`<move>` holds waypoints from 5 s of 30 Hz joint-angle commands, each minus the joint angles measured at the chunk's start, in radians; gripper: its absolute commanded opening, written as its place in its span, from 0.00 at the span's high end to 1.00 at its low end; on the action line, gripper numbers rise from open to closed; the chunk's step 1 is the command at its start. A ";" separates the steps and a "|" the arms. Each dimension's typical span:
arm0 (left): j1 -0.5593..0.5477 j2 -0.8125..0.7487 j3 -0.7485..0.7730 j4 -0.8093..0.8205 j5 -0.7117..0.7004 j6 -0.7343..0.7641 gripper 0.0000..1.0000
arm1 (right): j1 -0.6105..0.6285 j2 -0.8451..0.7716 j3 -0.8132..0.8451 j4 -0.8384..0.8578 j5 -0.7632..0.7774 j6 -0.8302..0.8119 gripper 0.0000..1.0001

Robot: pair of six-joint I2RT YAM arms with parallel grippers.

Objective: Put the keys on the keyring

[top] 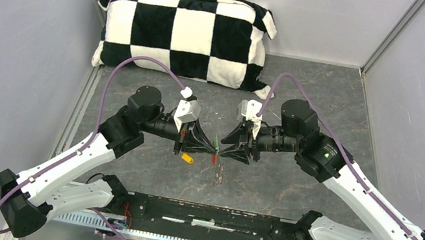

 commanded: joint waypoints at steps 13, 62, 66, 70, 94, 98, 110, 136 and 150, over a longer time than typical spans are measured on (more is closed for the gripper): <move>0.011 -0.051 -0.009 0.115 0.052 0.002 0.98 | -0.090 -0.085 0.002 -0.015 -0.079 0.025 0.57; 0.013 -0.053 0.001 0.112 -0.020 0.016 0.98 | -0.047 -0.049 -0.144 0.302 -0.082 0.209 1.00; 0.013 -0.049 0.029 0.009 -0.018 0.086 0.72 | -0.047 -0.044 -0.108 0.214 -0.030 0.162 1.00; 0.013 -0.062 0.096 -0.191 -0.048 0.301 0.48 | -0.047 -0.031 -0.072 0.126 -0.032 0.112 1.00; -0.053 0.009 0.137 -0.465 0.065 1.337 0.18 | -0.012 0.039 -0.099 0.133 -0.246 0.132 1.00; -0.088 0.023 0.152 -0.518 0.052 1.424 0.31 | -0.009 0.056 -0.096 0.122 -0.234 0.128 1.00; -0.113 0.045 0.151 -0.550 -0.018 1.581 0.60 | 0.001 0.067 -0.090 0.097 -0.249 0.115 1.00; -0.114 -0.043 0.156 -0.553 -0.207 1.581 0.98 | 0.002 0.053 -0.033 -0.109 -0.058 -0.006 1.00; -0.115 -0.106 0.129 -0.617 -0.283 1.496 0.95 | 0.000 0.026 -0.002 -0.117 0.071 -0.019 1.00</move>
